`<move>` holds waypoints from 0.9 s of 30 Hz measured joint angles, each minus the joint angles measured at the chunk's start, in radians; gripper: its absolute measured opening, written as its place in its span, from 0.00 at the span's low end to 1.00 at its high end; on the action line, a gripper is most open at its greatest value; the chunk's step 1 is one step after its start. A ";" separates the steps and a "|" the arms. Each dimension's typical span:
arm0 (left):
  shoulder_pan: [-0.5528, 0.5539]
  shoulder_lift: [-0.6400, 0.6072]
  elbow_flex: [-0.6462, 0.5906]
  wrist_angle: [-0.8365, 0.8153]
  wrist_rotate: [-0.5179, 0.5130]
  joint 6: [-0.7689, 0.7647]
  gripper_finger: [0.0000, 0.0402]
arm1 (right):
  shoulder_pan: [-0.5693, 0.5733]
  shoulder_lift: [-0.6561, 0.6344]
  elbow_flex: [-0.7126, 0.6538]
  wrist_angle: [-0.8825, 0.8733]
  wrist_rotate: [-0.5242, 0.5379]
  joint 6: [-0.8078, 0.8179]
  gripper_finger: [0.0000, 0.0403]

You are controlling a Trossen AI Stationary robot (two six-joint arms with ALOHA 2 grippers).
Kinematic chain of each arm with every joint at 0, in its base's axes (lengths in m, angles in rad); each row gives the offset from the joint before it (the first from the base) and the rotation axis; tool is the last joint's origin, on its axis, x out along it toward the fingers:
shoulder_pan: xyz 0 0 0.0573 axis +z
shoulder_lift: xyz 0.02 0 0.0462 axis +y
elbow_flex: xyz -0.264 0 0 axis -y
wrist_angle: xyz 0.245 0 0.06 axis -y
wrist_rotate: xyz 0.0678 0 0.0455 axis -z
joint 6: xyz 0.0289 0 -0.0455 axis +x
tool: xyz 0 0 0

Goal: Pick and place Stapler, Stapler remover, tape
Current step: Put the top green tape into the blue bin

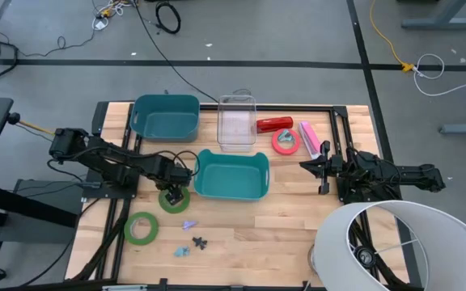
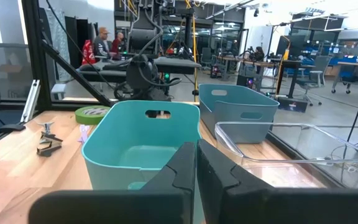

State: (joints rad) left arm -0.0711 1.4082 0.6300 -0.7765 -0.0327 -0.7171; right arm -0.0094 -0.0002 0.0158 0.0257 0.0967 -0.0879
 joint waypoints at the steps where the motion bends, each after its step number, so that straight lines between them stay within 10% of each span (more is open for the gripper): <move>1: 0.000 0.002 0.000 0.000 -0.002 0.001 0.77 | 0.000 0.000 0.000 0.000 0.000 0.000 0.04; 27: 0.000 0.007 0.001 0.007 -0.010 0.033 0.34 | 0.000 0.000 0.000 0.000 0.000 0.000 0.04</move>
State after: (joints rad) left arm -0.0711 1.4155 0.6308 -0.7694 -0.0427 -0.6841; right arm -0.0095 -0.0002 0.0154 0.0255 0.0967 -0.0879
